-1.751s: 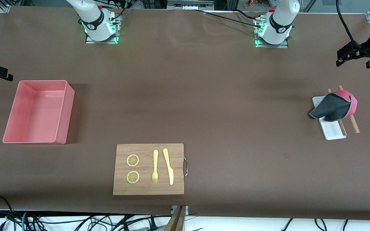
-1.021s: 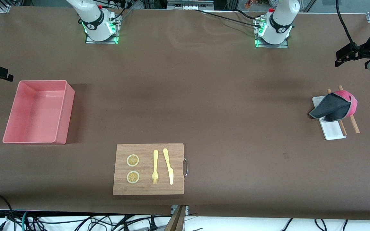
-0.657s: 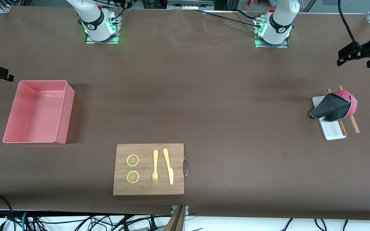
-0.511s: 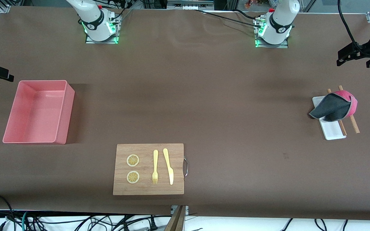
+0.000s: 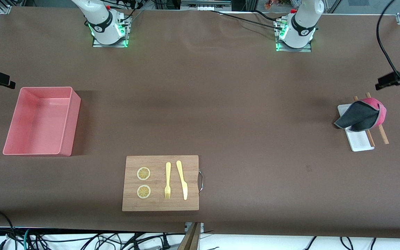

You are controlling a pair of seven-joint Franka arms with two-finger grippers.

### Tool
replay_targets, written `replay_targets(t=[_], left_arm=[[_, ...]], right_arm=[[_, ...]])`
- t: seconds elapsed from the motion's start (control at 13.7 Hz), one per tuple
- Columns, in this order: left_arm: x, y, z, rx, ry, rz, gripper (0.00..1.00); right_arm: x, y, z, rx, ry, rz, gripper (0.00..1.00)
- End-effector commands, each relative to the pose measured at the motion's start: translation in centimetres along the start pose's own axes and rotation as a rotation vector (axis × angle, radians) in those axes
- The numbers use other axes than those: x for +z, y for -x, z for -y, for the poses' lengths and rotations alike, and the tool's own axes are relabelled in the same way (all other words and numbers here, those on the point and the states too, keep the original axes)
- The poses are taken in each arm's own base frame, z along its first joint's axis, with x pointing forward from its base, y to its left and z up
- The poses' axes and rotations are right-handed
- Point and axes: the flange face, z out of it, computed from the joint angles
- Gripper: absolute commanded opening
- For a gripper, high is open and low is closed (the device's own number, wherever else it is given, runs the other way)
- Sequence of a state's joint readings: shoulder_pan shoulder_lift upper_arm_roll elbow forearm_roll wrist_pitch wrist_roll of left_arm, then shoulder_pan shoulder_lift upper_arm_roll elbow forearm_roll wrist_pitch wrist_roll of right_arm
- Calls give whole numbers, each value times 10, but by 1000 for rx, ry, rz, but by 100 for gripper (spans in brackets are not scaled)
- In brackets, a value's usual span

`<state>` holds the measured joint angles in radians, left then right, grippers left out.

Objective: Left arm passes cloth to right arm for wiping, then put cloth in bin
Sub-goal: 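Reach the left gripper toward the pink-grey cloth on the white rack, then close the left gripper on the cloth's pink edge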

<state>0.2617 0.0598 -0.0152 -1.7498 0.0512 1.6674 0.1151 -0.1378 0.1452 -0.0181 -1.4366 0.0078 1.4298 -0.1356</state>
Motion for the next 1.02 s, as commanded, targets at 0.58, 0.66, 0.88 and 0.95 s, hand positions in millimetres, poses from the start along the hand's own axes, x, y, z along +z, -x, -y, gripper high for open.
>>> replay_targets(t=[0.58, 0.66, 0.88, 0.95], left_arm=[[160, -13, 96, -57, 2, 71, 100], [168, -11, 99, -93, -2, 63, 100], [193, -5, 93, -137, -7, 58, 100], [198, -5, 92, -137, -7, 50, 100]], right_arm=[[-4, 0, 1, 0, -16, -12, 100], [-4, 0, 1, 0, -16, -12, 100], [-4, 0, 1, 0, -16, -12, 100], [-4, 0, 1, -3, -16, -12, 100]])
